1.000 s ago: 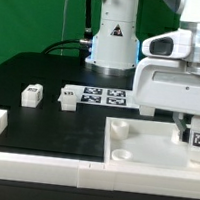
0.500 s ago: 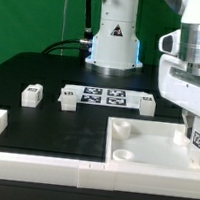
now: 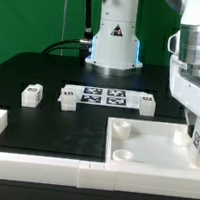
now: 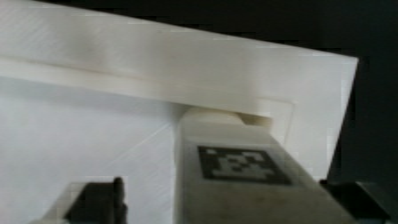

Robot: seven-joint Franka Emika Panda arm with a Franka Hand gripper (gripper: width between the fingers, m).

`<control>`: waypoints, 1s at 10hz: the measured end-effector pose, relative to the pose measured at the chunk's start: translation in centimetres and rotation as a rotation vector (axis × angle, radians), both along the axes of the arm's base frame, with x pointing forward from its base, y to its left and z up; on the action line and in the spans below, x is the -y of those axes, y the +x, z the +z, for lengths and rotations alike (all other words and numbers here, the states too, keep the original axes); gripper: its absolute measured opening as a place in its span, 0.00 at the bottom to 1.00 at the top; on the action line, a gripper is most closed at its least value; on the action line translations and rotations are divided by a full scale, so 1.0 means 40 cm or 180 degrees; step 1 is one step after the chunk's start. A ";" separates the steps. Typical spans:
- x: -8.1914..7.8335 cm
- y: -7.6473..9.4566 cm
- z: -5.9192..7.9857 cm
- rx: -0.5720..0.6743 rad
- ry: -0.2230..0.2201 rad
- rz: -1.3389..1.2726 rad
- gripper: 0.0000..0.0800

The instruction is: Assemble one leg

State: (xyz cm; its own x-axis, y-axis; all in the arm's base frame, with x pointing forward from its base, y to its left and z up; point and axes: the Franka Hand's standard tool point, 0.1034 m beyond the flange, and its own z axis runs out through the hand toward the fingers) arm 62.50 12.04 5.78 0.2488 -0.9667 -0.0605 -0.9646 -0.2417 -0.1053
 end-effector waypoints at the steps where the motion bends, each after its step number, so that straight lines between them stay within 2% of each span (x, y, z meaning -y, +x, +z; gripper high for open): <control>1: -0.006 -0.001 0.000 0.0085 -0.0015 0.0215 0.78; 4: -0.002 -0.004 -0.006 0.0185 -0.0146 0.1448 0.81; 7: -0.013 -0.006 -0.005 0.0262 -0.0300 0.2633 0.81; 10: -0.005 -0.003 -0.004 0.0313 -0.0436 0.3676 0.81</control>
Offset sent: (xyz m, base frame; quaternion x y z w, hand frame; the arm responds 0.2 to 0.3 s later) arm -0.0050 0.0072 -0.0039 0.0134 -0.0208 -0.2544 0.9668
